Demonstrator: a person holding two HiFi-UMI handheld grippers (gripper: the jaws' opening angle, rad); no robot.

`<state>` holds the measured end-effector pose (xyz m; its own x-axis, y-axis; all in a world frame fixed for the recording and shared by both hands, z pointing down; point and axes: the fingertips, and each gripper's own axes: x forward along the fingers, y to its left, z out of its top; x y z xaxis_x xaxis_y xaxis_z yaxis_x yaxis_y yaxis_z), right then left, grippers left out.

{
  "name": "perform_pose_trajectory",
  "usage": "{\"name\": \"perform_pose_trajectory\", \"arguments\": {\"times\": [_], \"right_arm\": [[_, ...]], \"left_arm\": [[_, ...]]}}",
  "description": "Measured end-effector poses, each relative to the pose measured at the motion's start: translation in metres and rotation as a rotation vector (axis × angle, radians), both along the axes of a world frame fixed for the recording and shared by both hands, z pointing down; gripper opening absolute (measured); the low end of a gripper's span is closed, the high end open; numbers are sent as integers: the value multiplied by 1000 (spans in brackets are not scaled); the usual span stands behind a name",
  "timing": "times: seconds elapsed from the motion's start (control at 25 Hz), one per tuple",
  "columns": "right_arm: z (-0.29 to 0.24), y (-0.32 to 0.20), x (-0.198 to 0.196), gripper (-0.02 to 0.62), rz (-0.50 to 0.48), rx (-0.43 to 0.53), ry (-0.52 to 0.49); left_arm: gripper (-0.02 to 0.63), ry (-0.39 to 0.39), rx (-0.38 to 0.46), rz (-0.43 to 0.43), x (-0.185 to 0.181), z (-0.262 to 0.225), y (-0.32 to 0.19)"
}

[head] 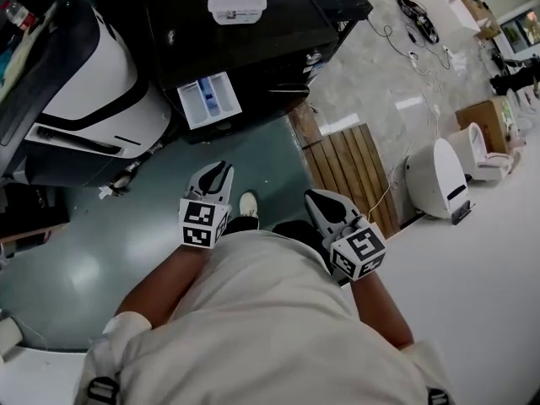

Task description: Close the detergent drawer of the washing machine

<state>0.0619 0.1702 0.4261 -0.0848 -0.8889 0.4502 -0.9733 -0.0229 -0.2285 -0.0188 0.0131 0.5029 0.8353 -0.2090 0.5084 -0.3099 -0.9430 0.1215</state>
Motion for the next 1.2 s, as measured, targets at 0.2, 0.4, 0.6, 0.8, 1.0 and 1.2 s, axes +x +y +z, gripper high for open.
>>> {"name": "perform_pose_trajectory", "arguments": {"times": [0.2,0.4,0.6,0.8,1.0,1.2], "right_arm": [[4,-46,5,6,-156,-33,5],[5,-83,29,6,-274,-28,-6],[7,-99,68,6,-391,-41,-10],[15,-106,118,6,-518,-71,-21],[23,-114,163,6,-619,-68,-30],[33,-110,186,6,-734,-94,-26]], "left_arm": [[52,5,-1,-102,11,10,-27],[57,-18,-10,-241,16,27,-50],[57,-56,-2,-408,25,43,-69],[57,-103,27,-574,40,58,-83],[61,-151,48,-720,49,69,-89],[64,-160,69,-801,54,72,-90]]}}
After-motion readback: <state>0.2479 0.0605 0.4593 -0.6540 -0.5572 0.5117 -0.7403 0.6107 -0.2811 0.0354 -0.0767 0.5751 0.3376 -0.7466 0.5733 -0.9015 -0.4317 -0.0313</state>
